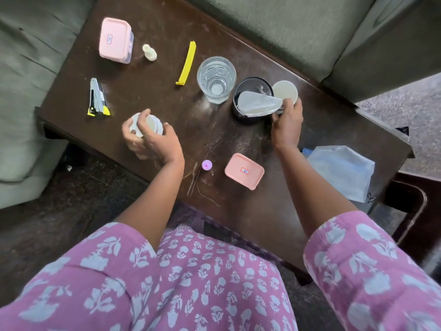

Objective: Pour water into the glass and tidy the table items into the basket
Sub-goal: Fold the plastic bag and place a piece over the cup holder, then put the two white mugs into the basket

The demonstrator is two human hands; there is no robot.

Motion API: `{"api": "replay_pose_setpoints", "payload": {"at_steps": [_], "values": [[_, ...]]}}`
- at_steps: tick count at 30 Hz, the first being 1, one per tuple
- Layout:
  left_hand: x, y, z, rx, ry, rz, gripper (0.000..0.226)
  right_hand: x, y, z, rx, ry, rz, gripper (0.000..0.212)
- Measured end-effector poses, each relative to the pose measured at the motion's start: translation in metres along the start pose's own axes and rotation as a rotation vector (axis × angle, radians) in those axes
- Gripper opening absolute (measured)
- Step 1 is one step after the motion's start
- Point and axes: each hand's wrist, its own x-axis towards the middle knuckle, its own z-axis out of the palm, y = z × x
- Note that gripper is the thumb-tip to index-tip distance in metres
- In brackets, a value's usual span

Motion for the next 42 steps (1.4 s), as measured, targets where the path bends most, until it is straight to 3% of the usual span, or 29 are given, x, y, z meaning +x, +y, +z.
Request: {"api": "replay_pose_setpoints", "payload": {"at_steps": [3,9,15,18,21,30,42], "values": [[0.009,-0.023,-0.003,0.095,-0.062,-0.158,0.063,-0.007,0.005,-0.001,-0.002,0.03,0.057,0.011],[0.028,-0.045,0.002,-0.004,-0.196,-0.178,0.093,-0.031,0.017,-0.005,0.074,0.05,0.183,0.021],[0.04,-0.045,0.009,0.032,-0.17,-0.237,0.086,-0.045,0.018,-0.006,0.039,0.075,0.201,0.027],[0.038,-0.047,0.009,-0.01,-0.154,-0.23,0.082,-0.045,0.014,-0.008,0.089,0.077,0.209,0.056],[0.028,-0.047,0.006,-0.069,-0.153,-0.158,0.08,-0.04,0.013,-0.01,0.134,0.078,0.234,0.075],[-0.049,-0.017,-0.005,-0.144,-0.329,0.163,0.072,-0.046,0.015,-0.026,0.217,0.155,0.261,0.07],[-0.18,0.039,-0.003,-0.243,-0.572,0.34,0.07,-0.06,0.059,-0.108,0.338,0.335,0.274,0.072]]}}
